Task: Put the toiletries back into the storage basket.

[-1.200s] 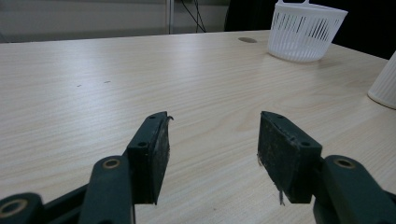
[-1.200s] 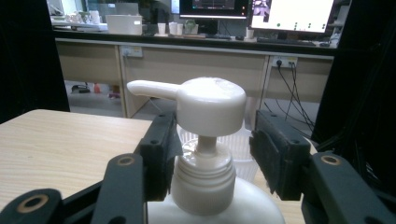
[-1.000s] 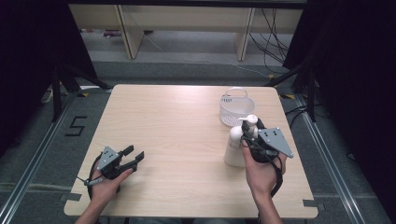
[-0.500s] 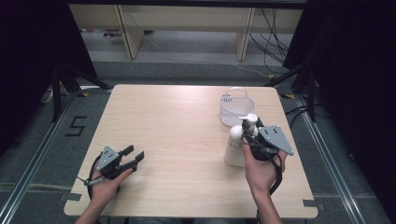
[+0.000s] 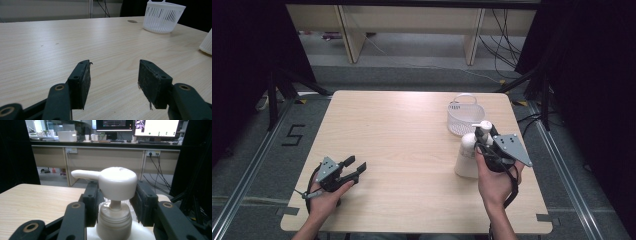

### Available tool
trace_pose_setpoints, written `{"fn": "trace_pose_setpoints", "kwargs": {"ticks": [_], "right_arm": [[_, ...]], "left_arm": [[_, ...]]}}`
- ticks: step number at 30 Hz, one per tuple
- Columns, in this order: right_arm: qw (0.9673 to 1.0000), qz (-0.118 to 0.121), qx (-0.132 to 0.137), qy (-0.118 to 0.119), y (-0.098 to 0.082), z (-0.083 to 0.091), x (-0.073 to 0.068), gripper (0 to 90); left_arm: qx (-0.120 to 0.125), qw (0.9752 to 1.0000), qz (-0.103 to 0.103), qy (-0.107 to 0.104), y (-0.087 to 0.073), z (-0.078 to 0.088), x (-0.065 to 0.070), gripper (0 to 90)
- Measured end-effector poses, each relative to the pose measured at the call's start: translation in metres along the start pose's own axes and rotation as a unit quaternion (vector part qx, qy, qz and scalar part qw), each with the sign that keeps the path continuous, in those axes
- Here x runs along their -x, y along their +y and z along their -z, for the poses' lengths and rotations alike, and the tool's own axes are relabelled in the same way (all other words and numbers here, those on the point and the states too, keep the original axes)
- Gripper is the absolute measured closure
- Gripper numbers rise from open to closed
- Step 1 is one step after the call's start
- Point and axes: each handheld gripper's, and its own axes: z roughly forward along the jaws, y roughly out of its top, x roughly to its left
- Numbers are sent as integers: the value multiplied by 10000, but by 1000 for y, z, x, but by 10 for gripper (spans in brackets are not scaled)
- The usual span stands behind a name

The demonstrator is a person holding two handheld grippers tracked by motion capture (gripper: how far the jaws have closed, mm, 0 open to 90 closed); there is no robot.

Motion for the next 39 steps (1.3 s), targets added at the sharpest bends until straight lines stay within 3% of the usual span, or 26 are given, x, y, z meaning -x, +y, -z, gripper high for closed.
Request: {"fn": "trace_pose_setpoints", "kwargs": {"ticks": [1,3,7,16,17,18,20,26,28,30,31,39], "right_arm": [[10000,70,24,-28,1,0,1,600],[10000,-32,40,2,2,1,1,601],[10000,49,69,-13,4,1,3,601],[9999,-43,130,-34,12,2,6,601],[9998,70,183,-43,12,1,8,601],[9999,-64,145,3,13,1,6,601],[9997,72,210,-41,15,1,9,601],[9996,-38,291,-17,20,-1,8,601],[9995,52,304,-33,22,-1,10,601],[9995,-39,323,-33,23,-2,9,601],[9993,61,359,-49,24,-2,11,601],[9992,17,383,-86,26,-7,14,600]], "left_arm": [[0,10000,1,0,0,0,0,427],[2,10000,1,1,0,0,0,427],[3,10000,0,0,0,0,0,427],[1,10000,3,3,0,0,0,427],[2,10000,1,2,0,0,0,427],[3,10000,2,3,0,0,0,427],[1,10000,1,1,0,0,0,427],[2,10000,11,-2,0,0,0,427],[-3,10000,4,2,0,0,0,427],[3,10000,9,3,0,0,0,426],[2,10000,4,5,0,0,0,427],[2,10000,10,6,0,0,0,427]]}}
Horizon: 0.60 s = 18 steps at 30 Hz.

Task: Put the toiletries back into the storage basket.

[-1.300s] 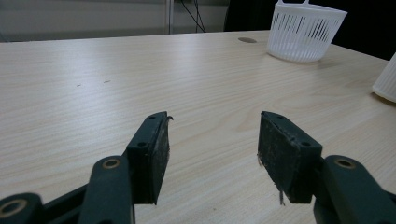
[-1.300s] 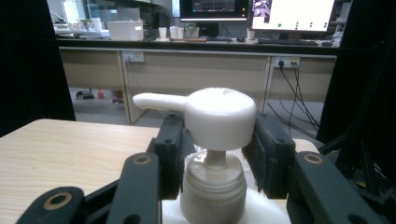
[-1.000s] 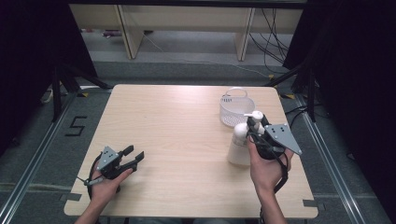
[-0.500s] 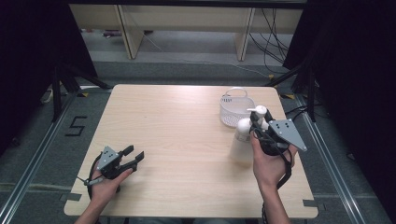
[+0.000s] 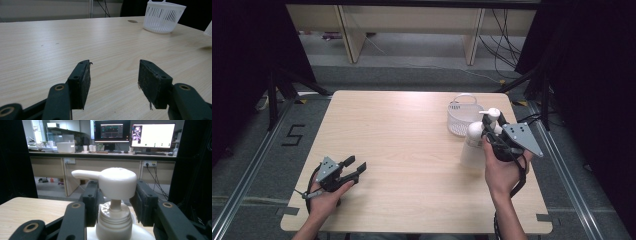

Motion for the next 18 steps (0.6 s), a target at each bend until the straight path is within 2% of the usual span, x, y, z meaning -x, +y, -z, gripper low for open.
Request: {"fn": "trace_pose_setpoints", "kwargs": {"ticks": [7,8,9,10,12,13,14,16,17,18], "right_arm": [[9999,29,96,11,5,-4,3,601],[10000,-23,62,7,6,-4,2,601],[9999,47,111,9,7,-5,4,601],[10000,-30,81,4,8,-5,3,601],[9999,8,134,6,10,-6,4,601],[9999,-68,134,26,10,-6,3,601],[9998,31,201,-5,11,-7,5,601],[9998,3,201,-26,14,-7,5,601],[9998,-91,194,9,14,-8,4,601],[9998,6,208,-33,16,-8,5,601]], "left_arm": [[-5,10000,-4,4,0,0,0,426],[-2,10000,-4,2,0,0,0,427],[-1,10000,-2,2,0,0,0,427],[2,10000,-1,1,0,0,0,426],[1,10000,-1,2,0,0,0,426],[0,10000,-5,3,0,0,0,426],[-7,10000,-15,6,0,0,0,426],[-4,10000,-7,4,0,0,0,426],[1,10000,-2,-2,0,0,0,426],[2,10000,0,-2,0,0,0,426]]}}
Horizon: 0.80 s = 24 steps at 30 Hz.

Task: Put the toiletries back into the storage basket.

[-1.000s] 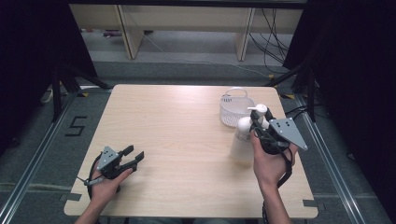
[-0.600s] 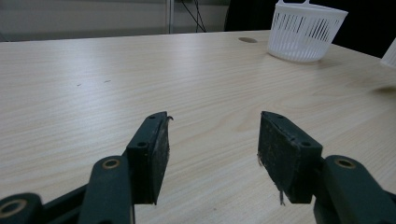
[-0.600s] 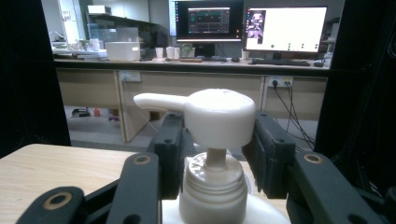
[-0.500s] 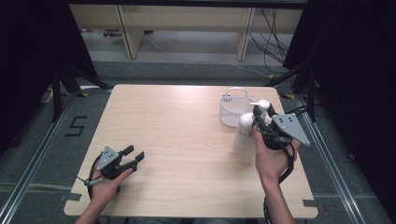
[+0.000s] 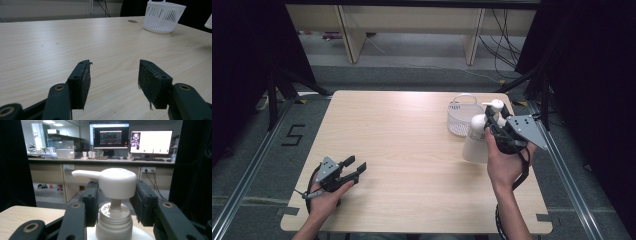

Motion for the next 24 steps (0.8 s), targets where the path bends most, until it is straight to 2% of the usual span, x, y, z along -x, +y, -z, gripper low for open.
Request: {"fn": "trace_pose_setpoints", "kwargs": {"ticks": [2,4,5,10,15,24], "right_arm": [[10000,-58,48,25,2,-1,-1,601],[9999,33,104,15,3,-2,1,601],[9999,-65,78,26,4,-2,0,601],[9998,12,177,-4,8,-5,2,601],[9999,-58,158,-6,10,-7,2,600],[9996,-24,269,-61,15,-11,5,601]], "left_arm": [[-5,10000,-8,3,0,0,0,426],[-5,10000,-8,3,0,0,0,426],[-1,10000,-1,-2,0,0,0,426],[-3,10000,-1,0,0,0,0,426],[-12,10000,-8,3,0,0,0,425],[12,10000,0,-7,0,0,0,424]]}}
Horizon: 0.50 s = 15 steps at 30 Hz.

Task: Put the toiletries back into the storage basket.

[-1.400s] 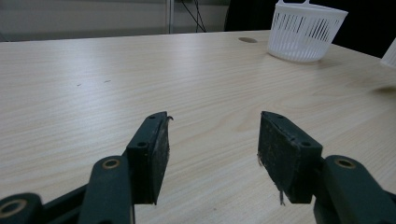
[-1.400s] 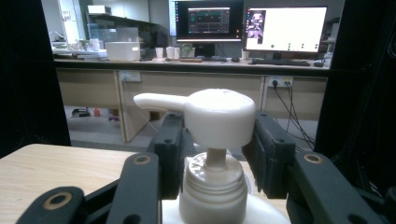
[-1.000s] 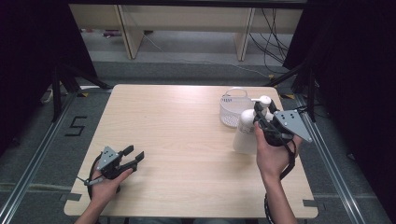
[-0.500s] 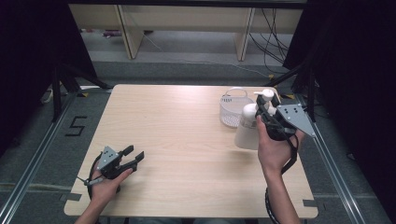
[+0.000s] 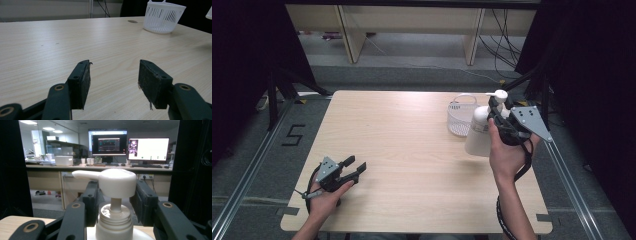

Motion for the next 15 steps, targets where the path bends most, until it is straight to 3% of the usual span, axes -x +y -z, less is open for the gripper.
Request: {"fn": "trace_pose_setpoints", "kwargs": {"ticks": [15], "right_arm": [[10000,-16,52,-23,7,-10,5,601]], "left_arm": [[4,10000,9,1,0,0,0,424]]}}
